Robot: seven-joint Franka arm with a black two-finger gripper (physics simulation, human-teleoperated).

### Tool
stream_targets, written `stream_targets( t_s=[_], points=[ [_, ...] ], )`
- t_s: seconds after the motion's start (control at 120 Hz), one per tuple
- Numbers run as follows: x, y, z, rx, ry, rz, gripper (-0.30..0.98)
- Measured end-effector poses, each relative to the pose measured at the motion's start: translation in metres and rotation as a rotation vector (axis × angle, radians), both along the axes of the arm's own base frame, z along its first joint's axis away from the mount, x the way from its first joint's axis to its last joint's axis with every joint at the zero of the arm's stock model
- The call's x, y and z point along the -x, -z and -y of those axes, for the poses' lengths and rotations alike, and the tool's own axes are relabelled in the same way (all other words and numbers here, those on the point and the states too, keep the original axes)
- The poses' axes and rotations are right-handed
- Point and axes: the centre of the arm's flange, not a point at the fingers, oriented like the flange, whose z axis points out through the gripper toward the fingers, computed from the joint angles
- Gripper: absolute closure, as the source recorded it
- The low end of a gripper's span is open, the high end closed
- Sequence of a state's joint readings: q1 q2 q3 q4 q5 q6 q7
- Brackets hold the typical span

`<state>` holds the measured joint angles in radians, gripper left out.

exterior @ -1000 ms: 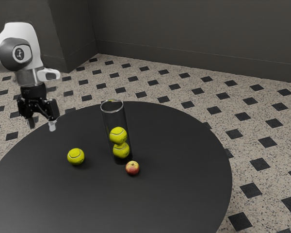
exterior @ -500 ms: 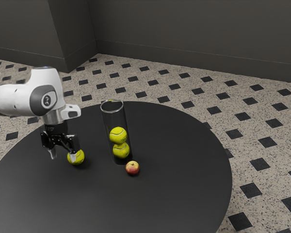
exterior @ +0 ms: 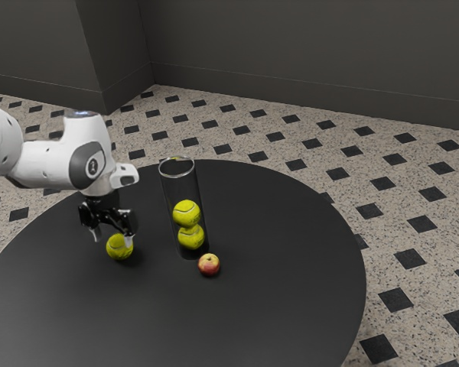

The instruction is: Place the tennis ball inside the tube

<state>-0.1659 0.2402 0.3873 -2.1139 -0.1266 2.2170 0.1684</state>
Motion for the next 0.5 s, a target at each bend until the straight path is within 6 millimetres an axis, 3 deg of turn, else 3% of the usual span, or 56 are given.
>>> stream_targets(
  t_s=[0.167,0.5],
  points=[
    [-0.006,0.013,-0.011,-0.019,-0.008,0.033,0.02],
    [-0.012,0.035,-0.008,-0.023,-0.002,0.061,0.02]
  ],
)
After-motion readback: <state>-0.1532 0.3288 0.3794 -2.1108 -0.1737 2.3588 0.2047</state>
